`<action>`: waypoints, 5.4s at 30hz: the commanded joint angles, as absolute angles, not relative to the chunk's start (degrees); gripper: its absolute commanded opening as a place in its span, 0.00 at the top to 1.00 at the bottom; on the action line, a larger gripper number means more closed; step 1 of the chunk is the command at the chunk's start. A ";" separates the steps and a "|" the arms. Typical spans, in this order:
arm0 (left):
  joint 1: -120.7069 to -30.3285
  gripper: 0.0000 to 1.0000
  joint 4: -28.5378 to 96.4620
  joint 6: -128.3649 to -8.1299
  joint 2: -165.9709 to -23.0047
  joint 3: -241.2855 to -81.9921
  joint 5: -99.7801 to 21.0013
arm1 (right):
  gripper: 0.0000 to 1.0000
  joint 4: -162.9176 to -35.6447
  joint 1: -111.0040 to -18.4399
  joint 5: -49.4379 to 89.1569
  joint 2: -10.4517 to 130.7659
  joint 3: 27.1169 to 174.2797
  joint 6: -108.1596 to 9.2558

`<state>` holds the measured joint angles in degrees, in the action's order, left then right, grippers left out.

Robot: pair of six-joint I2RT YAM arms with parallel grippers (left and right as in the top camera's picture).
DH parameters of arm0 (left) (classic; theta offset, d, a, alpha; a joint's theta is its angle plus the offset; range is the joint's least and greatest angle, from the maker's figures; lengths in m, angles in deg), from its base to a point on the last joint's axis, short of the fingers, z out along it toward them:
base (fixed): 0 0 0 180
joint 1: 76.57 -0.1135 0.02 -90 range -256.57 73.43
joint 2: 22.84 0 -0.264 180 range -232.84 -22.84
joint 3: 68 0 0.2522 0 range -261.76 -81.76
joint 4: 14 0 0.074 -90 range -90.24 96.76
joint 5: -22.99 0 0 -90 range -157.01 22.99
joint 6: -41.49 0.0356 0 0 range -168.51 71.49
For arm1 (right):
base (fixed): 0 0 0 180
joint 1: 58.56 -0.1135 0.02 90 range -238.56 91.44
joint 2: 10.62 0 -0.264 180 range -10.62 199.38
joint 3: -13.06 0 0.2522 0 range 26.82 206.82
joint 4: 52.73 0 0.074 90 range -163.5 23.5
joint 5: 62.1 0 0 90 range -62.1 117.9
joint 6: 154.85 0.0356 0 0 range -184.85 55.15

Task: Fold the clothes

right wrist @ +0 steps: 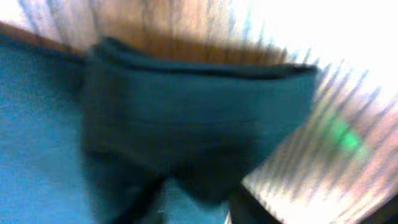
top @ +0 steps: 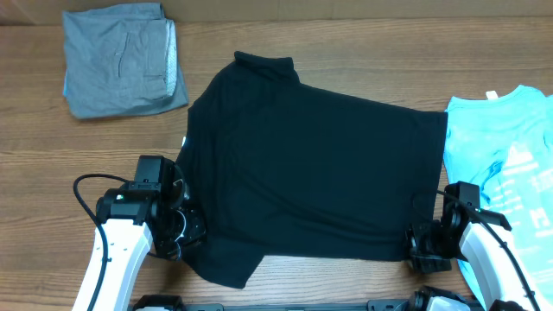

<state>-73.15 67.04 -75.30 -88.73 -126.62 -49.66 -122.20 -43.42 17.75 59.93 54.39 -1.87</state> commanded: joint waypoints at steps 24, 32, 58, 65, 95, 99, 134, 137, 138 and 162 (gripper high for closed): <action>-72.67 0.96 70.65 -72.96 -85.08 -142.36 -49.38 | 0.96 -141.45 -43.38 22.95 57.59 65.00 -0.32; -72.67 0.96 65.25 -74.49 -85.89 -143.15 -49.14 | 0.96 -140.34 -43.38 23.13 56.30 67.07 -2.00; -70.20 0.79 34.78 -75.95 -113.51 -143.08 -48.98 | 0.53 -123.82 -43.44 22.41 56.30 67.07 -5.04; -70.11 0.67 30.61 -75.93 -117.84 -143.10 -48.98 | 0.15 -119.75 -43.42 20.64 56.30 67.09 -15.62; -69.63 0.96 39.68 -71.03 -120.38 -144.77 -49.62 | 0.72 -120.76 -43.49 12.81 58.66 65.17 -27.18; -69.67 0.96 37.40 -71.71 -123.20 -144.77 -49.62 | 0.80 -120.06 -43.49 12.79 60.98 64.69 -27.18; -86.39 0.96 35.52 -81.98 -131.55 -144.77 -56.66 | 0.87 -115.31 -43.38 14.30 76.80 64.71 -23.97; -86.94 0.96 35.50 -81.98 -131.55 -144.79 -56.46 | 0.85 -112.73 -43.38 15.00 76.84 66.37 -24.12; -86.94 0.96 35.50 -81.98 -131.55 -144.79 -56.48 | 0.85 -112.14 -43.36 15.26 76.95 67.05 -24.10; -86.94 0.56 34.41 -76.37 -131.48 -145.42 -52.13 | 0.90 -129.54 -43.47 20.72 90.33 106.57 -29.50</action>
